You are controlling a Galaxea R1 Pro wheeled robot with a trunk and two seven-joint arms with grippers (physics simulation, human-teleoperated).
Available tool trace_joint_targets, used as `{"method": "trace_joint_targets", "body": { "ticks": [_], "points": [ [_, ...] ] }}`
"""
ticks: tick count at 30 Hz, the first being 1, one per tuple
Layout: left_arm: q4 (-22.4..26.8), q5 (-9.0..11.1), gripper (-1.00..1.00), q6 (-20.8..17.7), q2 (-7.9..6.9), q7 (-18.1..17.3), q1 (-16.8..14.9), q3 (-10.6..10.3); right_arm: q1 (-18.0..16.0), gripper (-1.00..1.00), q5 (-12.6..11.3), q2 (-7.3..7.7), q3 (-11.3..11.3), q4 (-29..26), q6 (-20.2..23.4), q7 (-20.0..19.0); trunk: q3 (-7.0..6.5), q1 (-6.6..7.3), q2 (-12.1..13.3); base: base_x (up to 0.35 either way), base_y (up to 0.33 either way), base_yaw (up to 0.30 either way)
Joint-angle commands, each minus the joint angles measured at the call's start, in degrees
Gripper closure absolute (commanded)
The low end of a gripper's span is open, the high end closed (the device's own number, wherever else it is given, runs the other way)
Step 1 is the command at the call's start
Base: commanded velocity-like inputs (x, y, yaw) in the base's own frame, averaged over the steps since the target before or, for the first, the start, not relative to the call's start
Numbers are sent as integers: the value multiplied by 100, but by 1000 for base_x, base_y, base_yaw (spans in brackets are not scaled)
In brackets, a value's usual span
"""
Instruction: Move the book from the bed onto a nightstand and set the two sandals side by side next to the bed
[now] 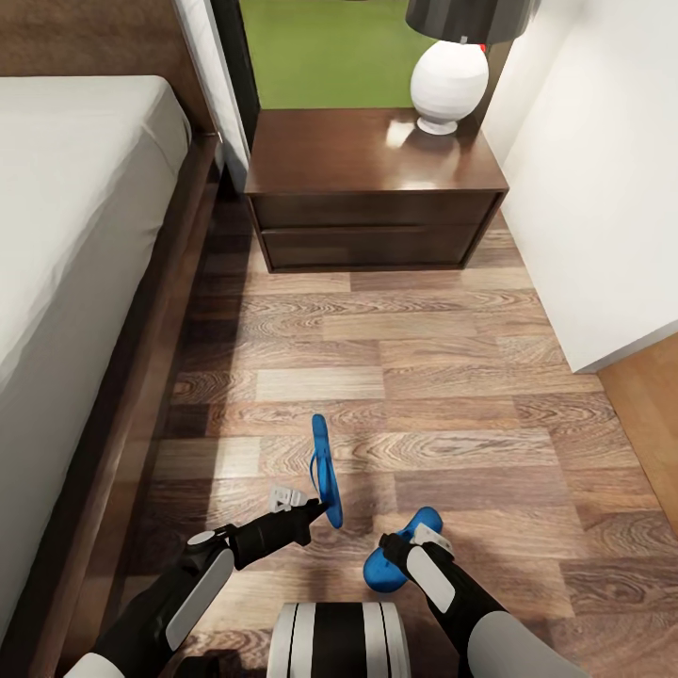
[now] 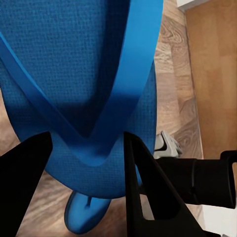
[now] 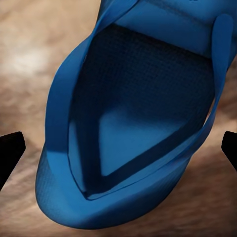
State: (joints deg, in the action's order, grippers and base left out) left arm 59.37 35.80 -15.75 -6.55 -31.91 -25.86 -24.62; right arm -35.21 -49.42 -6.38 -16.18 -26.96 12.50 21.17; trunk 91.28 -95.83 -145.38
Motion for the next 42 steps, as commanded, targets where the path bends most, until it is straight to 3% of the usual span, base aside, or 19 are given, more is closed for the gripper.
{"method": "trace_joint_targets", "body": {
  "ticks": [1, 10, 11, 42],
  "points": [
    [4, 64, 100, -51, -4, 1, -3, -8, -2, -100, -33, 5, -35, -11, 16, 45, 3, 1, -1, 0, 0, 0],
    [4, 62, 100, -51, -4, 1, -6, -8, -1, -100, -33, 5, -35, -11, 16, 45, 3, 1, -1, 0, 0, 0],
    [4, 61, 100, -51, -4, 1, -4, -8, -1, 100, -33, 5, -35, -11, 16, 45, 3, 1, -1, 0, 0, 0],
    [4, 64, 100, -57, -4, 1, 0, -8, 3, 100, -33, 5, -35, -20, 16, 45, -19, 3, 0, 0, 0, 0]
  ]
}}
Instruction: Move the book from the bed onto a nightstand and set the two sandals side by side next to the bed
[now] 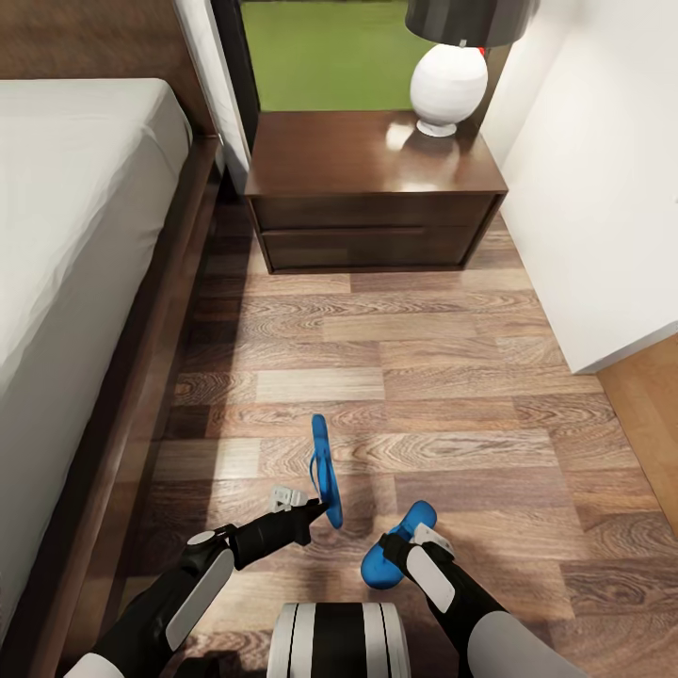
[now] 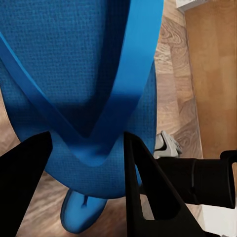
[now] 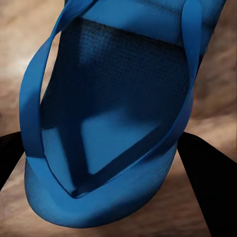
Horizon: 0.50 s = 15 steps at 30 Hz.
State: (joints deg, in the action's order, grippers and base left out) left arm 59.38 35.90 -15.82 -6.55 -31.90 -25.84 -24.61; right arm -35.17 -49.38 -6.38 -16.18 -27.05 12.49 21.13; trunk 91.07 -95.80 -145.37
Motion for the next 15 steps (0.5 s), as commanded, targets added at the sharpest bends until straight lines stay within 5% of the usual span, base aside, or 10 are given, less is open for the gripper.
{"method": "trace_joint_targets", "body": {
  "ticks": [1, 9, 15],
  "points": [
    [3, 54, 100, -51, -5, 1, -3, -8, -3, 100, -36, 5, -35, -11, 16, 49, -20, 3, 0, 0, 0, 0],
    [3, 49, 100, -53, 49, 10, -6, -8, -2, 100, -37, 5, -35, -11, 16, 49, -197, 24, 11, 0, 0, 0],
    [3, 48, 100, -47, 65, 9, -7, -8, -1, 100, -37, 5, -35, -18, 16, 49, -197, 24, 11, 0, 0, 0]
  ]
}}
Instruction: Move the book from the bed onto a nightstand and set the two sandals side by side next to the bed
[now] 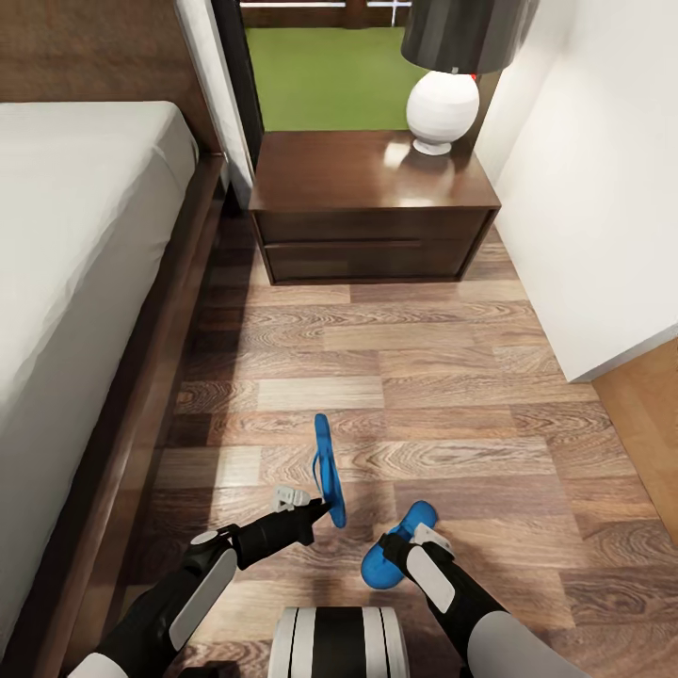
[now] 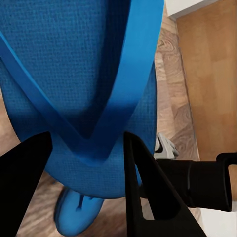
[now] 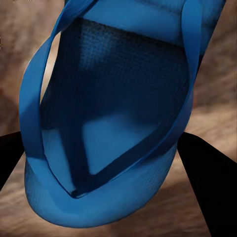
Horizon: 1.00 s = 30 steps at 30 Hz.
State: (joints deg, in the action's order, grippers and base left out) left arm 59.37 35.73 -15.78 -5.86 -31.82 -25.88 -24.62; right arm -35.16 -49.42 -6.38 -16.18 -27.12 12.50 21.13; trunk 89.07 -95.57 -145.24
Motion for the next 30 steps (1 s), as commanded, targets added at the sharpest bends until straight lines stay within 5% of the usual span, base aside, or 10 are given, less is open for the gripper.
{"method": "trace_joint_targets", "body": {
  "ticks": [1, 30],
  "points": [
    [4, 65, 100, -53, -4, 4, 1, -8, -4, 100, -35, 5, -35, -12, 16, 49, -19, 4, 0, 0, 0, 0],
    [4, 65, 100, -57, -3, 9, 2, -8, -3, 100, -33, 5, -35, -30, 11, 49, -661, 78, 39, 0, 0, 0]
  ]
}}
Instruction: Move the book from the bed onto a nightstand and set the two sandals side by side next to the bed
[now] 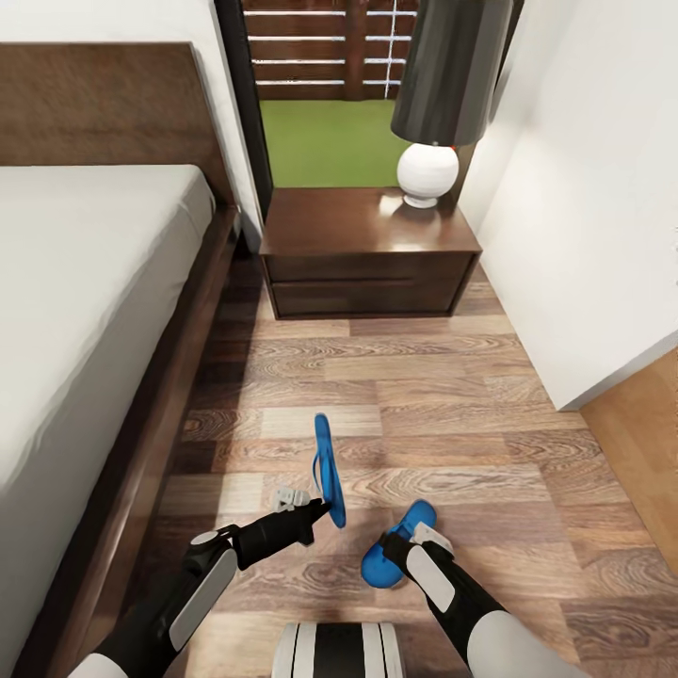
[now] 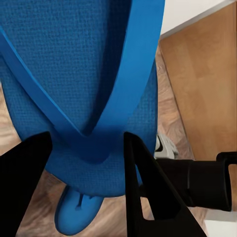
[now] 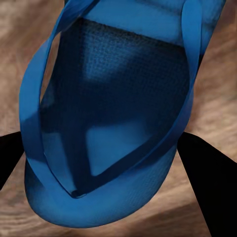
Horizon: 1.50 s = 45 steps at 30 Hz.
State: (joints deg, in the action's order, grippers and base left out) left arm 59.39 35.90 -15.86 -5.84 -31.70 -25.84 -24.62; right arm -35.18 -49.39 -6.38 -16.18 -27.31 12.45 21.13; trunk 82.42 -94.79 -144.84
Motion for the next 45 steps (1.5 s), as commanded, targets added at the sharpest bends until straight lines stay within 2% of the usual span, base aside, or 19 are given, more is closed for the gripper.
{"method": "trace_joint_targets", "body": {
  "ticks": [1, 20, 25, 27, 28, 30, 31, 32, 33, 36, 45],
  "points": [
    [3, 48, 100, -48, -4, -3, -5, -8, -2, 100, -36, 5, -34, -11, 15, 49, -19, 3, 0, 0, 0, 0],
    [3, 41, 100, -57, -4, -6, -6, -8, 1, 100, -36, 5, -46, -49, 18, 45, -440, 52, 25, 0, 0, 0],
    [-5, 47, 100, -68, -4, -12, -7, -1, -2, 100, -36, 11, -158, -473, 29, 32, -551, 65, 32, 0, 0, 0],
    [-17, 48, 100, -78, -4, -24, -7, 6, 1, 100, -36, 37, -318, -979, 44, -239, -595, 70, 35, 0, 0, 0],
    [-20, 50, 100, -80, -4, -26, -6, 7, 1, 100, -36, 44, -358, -1135, 50, -525, -617, 73, 36, 0, 0, 0],
    [-23, 50, 100, -83, -5, -28, -7, 9, 2, 100, -36, 102, -411, -1336, 75, -1745, -662, 78, 39, 0, 0, 0],
    [-23, 49, 100, -83, -8, -29, -5, 11, 2, 100, -36, 150, -418, -1359, 81, -2123, -684, 80, 40, 0, 0, 0],
    [-23, 50, 100, -83, -11, -30, -6, 21, 2, 100, -36, 260, -425, -1383, 87, -2602, -706, 83, 42, 0, 0, 0],
    [-23, 52, 100, -83, -12, -30, -6, 36, 2, 100, -36, 335, -427, -1391, 89, -2766, -728, 86, 43, 0, 0, 0],
    [-24, 42, 100, -83, -38, -37, -8, 58, 2, 100, -36, 407, -429, -1399, 91, -2916, -794, 93, 47, 0, 0, 0],
    [-7, 44, 100, -83, -40, -42, -6, 51, 2, 100, -37, 418, -430, -1400, 91, -2935, -994, 117, 59, 0, 0, 0]
  ]
}}
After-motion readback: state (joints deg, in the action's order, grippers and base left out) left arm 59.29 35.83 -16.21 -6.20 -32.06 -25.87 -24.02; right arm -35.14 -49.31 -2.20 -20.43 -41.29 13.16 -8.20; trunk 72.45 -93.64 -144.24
